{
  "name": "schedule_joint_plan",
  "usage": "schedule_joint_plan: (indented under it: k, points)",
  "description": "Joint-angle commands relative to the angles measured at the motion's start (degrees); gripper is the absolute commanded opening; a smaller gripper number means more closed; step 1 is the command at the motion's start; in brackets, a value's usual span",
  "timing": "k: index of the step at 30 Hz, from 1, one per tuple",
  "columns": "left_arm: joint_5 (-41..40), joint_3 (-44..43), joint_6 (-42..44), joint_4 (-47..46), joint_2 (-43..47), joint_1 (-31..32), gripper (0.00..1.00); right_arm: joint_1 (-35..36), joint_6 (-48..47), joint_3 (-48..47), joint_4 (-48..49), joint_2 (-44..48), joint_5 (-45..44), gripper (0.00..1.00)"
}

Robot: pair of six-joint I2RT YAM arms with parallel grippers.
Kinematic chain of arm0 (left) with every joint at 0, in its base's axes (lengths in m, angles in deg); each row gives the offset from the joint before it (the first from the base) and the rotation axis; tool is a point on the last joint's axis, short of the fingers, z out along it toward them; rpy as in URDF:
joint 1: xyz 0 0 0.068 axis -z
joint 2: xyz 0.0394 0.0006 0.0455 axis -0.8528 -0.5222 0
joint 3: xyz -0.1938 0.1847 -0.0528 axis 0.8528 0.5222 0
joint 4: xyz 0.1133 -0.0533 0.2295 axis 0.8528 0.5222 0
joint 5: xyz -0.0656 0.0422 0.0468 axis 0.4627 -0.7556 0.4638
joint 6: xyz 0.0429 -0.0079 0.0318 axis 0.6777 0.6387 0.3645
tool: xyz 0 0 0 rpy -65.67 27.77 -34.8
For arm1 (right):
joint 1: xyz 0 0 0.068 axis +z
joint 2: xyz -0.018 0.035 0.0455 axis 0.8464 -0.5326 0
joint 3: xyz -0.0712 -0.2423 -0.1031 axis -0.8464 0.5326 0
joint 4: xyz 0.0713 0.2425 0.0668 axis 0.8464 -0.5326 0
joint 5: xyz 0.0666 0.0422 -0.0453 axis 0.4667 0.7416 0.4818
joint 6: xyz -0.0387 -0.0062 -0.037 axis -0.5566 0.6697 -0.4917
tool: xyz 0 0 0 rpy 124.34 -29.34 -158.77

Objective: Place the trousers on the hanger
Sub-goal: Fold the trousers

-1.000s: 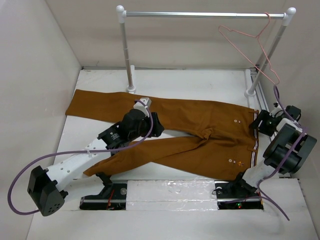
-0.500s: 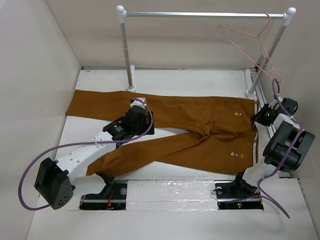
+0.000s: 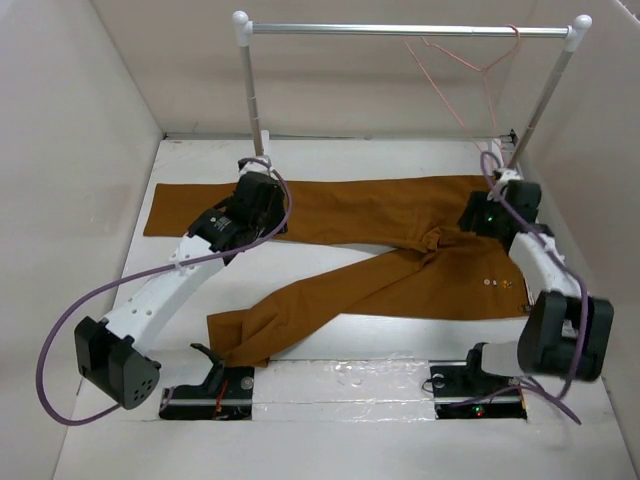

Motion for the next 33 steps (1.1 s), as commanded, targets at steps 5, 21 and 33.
schedule_joint_plan:
  k: [5,21,33]
  points:
    - [-1.6,-12.9,-1.5,5.3,4.2,-6.2,0.06,34.2,3.7,17.8,1.1,26.4,0.8,0.05]
    - [9.5,-32.5,-1.3,5.3,0.2,-18.7,0.44,92.9,-14.3,-17.4,1.4,-13.8,-6.2,0.71]
    - [-2.2,-33.9,3.4,4.9,0.8,-18.7,0.51,91.8,-21.3,-46.1,-6.0,-40.4,4.1,0.70]
